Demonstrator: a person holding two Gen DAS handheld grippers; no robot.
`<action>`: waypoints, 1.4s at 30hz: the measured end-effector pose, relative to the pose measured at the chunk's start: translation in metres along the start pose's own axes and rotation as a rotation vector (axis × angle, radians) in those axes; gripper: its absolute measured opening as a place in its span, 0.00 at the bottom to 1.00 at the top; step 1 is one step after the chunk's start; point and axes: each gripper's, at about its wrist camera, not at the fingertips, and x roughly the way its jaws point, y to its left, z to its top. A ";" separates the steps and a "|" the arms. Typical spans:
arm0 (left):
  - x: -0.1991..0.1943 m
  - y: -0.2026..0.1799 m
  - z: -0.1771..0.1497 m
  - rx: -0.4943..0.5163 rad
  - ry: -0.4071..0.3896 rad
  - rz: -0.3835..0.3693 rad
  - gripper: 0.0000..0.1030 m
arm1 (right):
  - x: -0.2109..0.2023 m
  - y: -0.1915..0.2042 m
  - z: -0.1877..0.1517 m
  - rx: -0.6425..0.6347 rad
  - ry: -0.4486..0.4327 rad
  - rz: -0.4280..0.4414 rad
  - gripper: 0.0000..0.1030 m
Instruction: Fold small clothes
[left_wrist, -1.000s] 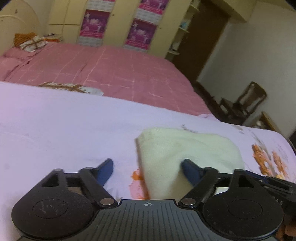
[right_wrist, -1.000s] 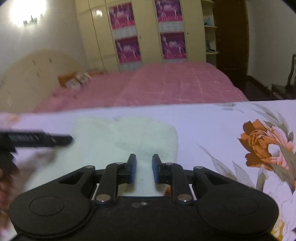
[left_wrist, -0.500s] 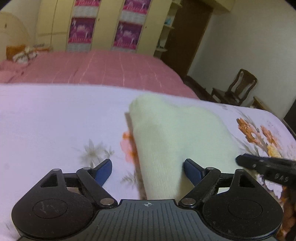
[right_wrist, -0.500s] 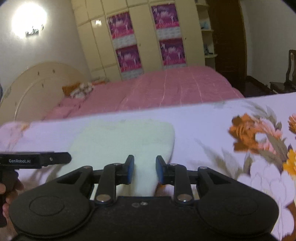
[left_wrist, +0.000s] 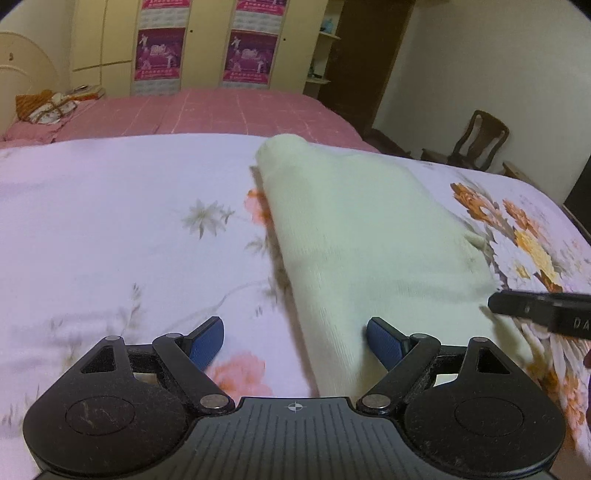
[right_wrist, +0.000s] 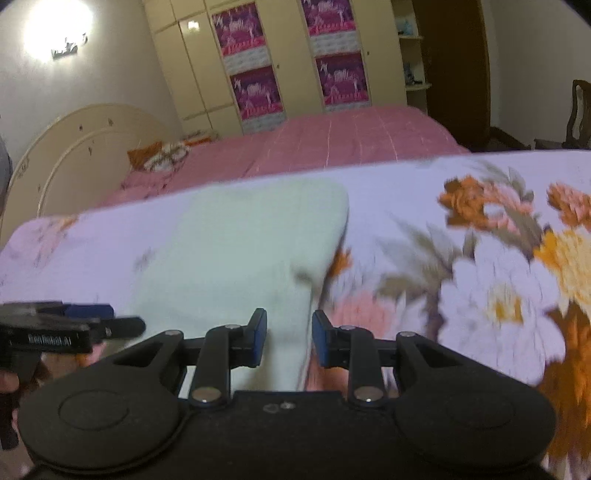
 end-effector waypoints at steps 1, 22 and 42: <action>-0.003 -0.001 -0.004 0.001 0.002 0.000 0.82 | -0.003 0.000 -0.004 0.006 0.007 0.002 0.27; -0.048 0.007 -0.009 -0.049 -0.045 -0.070 0.82 | -0.045 -0.007 -0.031 0.120 -0.002 0.072 0.46; 0.057 0.051 0.037 -0.327 0.081 -0.345 0.70 | 0.069 -0.081 0.019 0.448 0.034 0.338 0.60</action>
